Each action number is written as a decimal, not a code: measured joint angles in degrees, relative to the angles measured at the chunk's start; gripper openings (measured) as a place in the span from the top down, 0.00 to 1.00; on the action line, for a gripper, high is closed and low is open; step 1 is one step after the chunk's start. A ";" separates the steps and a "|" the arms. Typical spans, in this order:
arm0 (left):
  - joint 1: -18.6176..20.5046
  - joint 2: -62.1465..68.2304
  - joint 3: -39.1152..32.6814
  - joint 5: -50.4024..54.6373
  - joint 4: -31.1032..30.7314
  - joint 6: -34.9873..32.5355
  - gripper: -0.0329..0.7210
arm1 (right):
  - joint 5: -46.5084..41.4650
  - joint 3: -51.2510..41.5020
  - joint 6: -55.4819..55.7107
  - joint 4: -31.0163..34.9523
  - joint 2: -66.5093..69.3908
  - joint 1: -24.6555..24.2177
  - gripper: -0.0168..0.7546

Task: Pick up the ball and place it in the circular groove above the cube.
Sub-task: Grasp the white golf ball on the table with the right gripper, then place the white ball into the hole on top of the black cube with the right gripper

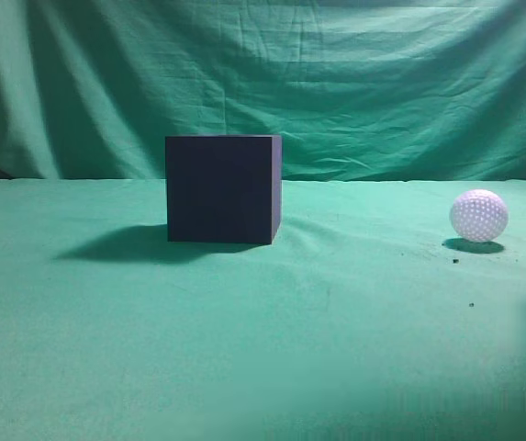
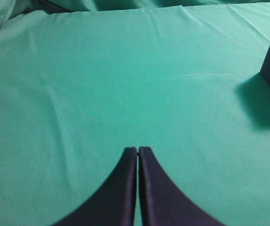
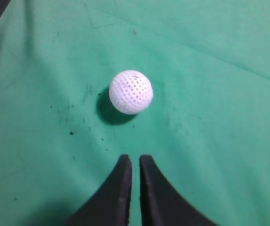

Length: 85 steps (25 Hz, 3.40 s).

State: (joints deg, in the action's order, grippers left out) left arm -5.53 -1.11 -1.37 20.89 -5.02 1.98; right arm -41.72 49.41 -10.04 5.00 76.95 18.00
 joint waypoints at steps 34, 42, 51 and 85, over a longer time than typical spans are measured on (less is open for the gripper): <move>0.00 0.00 0.00 0.00 0.00 0.00 0.96 | -4.20 22.39 5.80 -4.26 28.54 4.50 0.58; 0.00 0.00 0.00 0.00 0.00 0.00 0.96 | -3.17 34.24 5.28 -1.55 25.09 15.00 0.58; 0.00 0.00 0.00 0.00 0.00 0.00 0.96 | 1.82 37.34 4.74 1.46 31.57 20.20 0.58; 0.00 0.00 0.00 0.00 0.00 0.00 0.96 | -14.46 37.46 9.40 -0.54 14.48 20.09 0.98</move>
State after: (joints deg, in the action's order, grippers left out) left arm -5.53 -1.11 -1.37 20.89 -5.02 1.98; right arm -56.17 86.88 -0.64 4.45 91.43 38.10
